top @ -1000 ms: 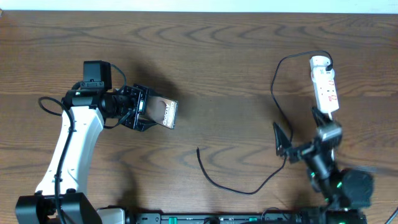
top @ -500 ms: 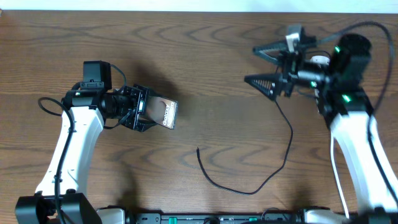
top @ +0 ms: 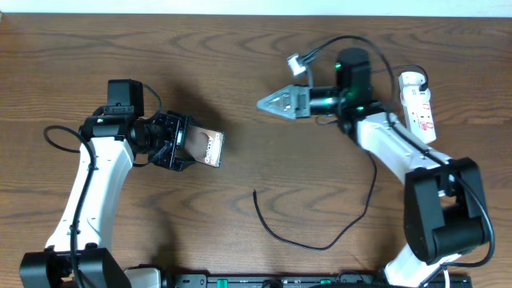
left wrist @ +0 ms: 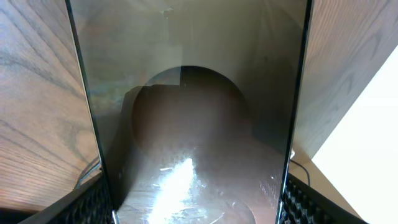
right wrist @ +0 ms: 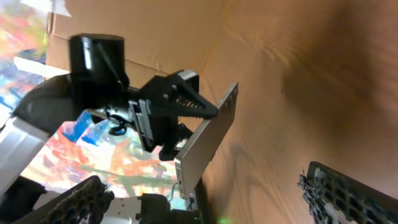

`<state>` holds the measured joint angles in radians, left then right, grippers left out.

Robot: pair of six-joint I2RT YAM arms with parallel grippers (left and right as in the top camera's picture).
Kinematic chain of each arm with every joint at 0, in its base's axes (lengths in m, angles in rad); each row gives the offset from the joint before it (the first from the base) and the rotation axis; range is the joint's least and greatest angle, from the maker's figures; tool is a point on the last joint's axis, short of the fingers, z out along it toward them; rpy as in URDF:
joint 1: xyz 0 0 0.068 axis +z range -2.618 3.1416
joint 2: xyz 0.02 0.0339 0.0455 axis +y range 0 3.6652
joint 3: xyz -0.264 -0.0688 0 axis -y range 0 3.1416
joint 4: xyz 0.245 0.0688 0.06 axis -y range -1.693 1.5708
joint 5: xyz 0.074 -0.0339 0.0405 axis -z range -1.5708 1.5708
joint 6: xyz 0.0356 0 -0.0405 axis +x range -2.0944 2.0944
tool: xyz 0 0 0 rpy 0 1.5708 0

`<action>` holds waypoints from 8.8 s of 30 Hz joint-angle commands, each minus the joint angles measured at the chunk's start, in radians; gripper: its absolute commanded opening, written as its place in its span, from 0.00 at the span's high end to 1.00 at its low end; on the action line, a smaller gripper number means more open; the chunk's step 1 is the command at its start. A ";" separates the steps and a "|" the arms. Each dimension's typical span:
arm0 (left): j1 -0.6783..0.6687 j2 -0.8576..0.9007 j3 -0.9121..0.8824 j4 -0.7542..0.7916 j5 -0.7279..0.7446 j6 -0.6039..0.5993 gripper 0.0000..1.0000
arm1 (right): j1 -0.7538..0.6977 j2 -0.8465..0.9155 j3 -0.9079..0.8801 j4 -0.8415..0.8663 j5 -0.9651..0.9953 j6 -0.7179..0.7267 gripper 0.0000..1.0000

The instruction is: Plug charger to phone and switch on socket

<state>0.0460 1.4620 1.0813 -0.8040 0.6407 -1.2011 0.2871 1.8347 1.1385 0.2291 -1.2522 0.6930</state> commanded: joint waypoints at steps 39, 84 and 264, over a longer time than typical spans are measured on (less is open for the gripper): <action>-0.026 -0.019 0.003 -0.011 -0.165 -0.331 0.93 | 0.340 0.000 0.012 -0.117 0.469 0.055 0.01; -0.109 -0.018 0.003 0.001 -0.178 -0.401 0.93 | 0.452 0.000 0.012 -0.121 0.573 0.054 0.57; 0.401 -0.022 -0.038 1.240 0.933 -0.049 0.93 | 0.467 0.000 0.012 -0.975 0.919 -0.030 0.24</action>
<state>0.4450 1.4548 1.0344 0.4271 1.5444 -1.2560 0.7189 1.8446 1.1461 -0.7238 -0.4496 0.6624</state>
